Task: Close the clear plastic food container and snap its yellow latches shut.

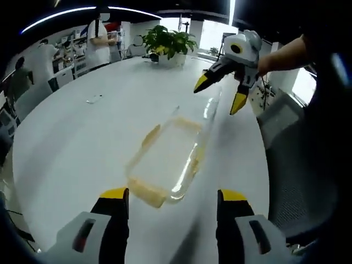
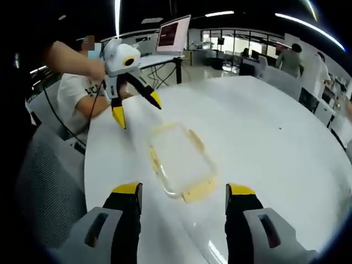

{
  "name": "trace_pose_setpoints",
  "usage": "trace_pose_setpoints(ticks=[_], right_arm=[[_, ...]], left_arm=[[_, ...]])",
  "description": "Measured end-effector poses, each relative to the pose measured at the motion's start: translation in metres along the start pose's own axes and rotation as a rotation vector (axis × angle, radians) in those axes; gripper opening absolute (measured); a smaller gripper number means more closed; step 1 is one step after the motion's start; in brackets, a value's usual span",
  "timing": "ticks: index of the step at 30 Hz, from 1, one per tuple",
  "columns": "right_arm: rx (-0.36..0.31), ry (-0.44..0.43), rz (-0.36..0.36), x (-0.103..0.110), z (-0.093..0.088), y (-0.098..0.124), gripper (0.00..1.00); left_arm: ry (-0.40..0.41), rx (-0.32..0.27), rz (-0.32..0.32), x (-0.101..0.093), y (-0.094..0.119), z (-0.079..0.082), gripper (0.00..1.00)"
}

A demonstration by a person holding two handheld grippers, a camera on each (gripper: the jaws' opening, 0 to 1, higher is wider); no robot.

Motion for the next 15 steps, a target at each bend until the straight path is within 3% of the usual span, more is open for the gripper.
trace_pose_setpoints(ticks=[6, 15], right_arm=[[0.047, 0.070, 0.029, -0.004, 0.001, -0.010, 0.57], [0.117, 0.101, 0.063, -0.019, 0.002, -0.023, 0.54]], left_arm=[[-0.032, 0.025, -0.042, 0.006, -0.006, 0.005, 0.60], [-0.200, 0.145, -0.080, 0.022, -0.020, 0.002, 0.58]])
Point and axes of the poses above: the point that each gripper's makers call its tool centre point, and the gripper's own axes: y roughly backward along the fingers, x roughly to its left, z roughly out of its top, the point moved 10 cm from there along y, roughly backward along the fingers, and after that the axes turned 1 degree about y, right-handed, at the moved point
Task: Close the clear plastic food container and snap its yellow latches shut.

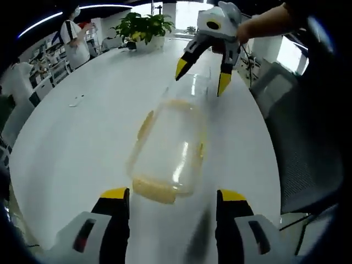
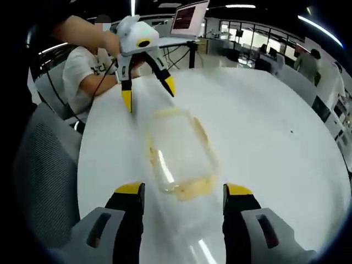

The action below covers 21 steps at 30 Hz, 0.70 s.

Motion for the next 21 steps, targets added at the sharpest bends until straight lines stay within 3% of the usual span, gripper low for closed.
trace_pose_setpoints(ticks=[10, 15, 21], right_arm=[[0.052, 0.017, 0.039, -0.012, 0.003, -0.011, 0.54], [0.111, 0.103, 0.071, -0.011, 0.003, -0.021, 0.54], [0.126, 0.114, 0.080, -0.015, 0.005, -0.028, 0.54]], left_arm=[[-0.103, 0.062, -0.006, 0.015, -0.007, 0.003, 0.57], [-0.134, 0.085, -0.019, 0.021, -0.010, 0.003, 0.54], [-0.153, 0.097, -0.030, 0.025, -0.015, 0.005, 0.54]])
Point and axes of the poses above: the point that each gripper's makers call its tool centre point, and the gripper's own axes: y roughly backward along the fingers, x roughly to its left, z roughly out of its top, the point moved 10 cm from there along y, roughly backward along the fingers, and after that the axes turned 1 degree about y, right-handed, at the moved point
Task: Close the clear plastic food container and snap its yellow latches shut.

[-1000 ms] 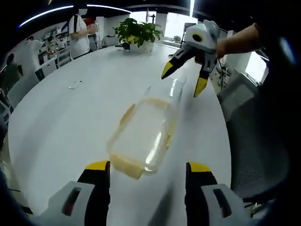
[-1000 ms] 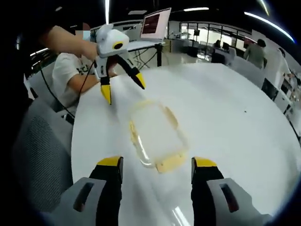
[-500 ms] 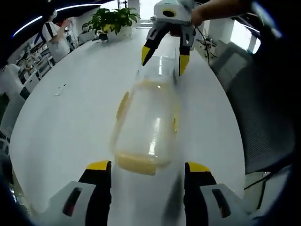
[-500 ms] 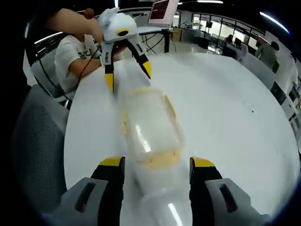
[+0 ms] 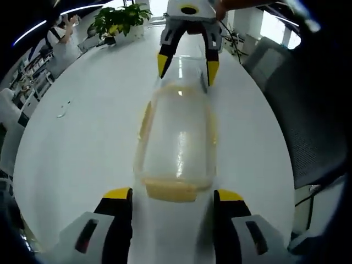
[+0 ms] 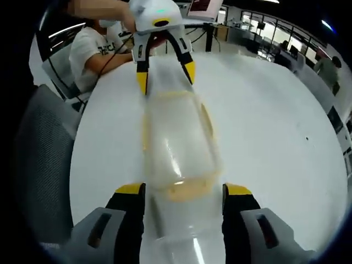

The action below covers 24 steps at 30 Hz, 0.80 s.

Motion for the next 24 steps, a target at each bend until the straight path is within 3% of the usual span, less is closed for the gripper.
trace_pose_setpoints(ticks=[7, 17, 24], right_arm=[[0.057, 0.062, 0.014, -0.002, -0.001, -0.003, 0.50], [0.156, 0.138, 0.028, -0.004, -0.002, -0.017, 0.49], [0.179, 0.155, 0.027, -0.007, 0.002, -0.020, 0.43]], left_arm=[[-0.063, 0.055, -0.012, -0.004, -0.008, 0.000, 0.51], [-0.086, 0.076, -0.028, 0.000, -0.013, 0.005, 0.50], [-0.091, 0.079, -0.037, 0.000, -0.015, 0.007, 0.39]])
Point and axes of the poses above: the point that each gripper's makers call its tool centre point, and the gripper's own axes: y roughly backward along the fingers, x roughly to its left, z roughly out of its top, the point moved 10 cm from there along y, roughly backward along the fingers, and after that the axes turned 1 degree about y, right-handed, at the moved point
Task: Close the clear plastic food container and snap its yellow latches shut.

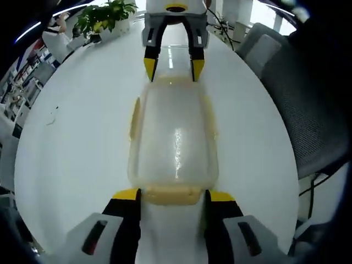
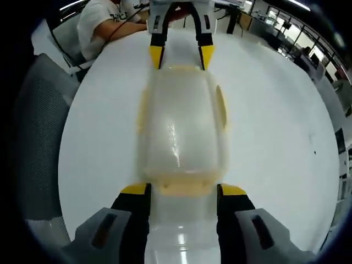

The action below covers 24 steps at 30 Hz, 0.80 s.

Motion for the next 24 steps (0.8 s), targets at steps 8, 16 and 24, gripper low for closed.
trace_pose_setpoints(ticks=[8, 16, 24], right_arm=[[0.021, 0.010, 0.000, 0.0012, 0.0018, -0.0026, 0.38], [0.039, -0.023, 0.022, -0.0026, 0.0025, -0.0040, 0.38], [0.014, 0.010, 0.027, -0.0008, -0.0002, -0.0023, 0.38]], left_arm=[[0.023, 0.015, -0.008, 0.0014, -0.0033, -0.0007, 0.34], [0.048, 0.009, -0.015, 0.0012, -0.0051, -0.0015, 0.34], [0.048, 0.026, -0.022, 0.0018, -0.0057, -0.0002, 0.34]])
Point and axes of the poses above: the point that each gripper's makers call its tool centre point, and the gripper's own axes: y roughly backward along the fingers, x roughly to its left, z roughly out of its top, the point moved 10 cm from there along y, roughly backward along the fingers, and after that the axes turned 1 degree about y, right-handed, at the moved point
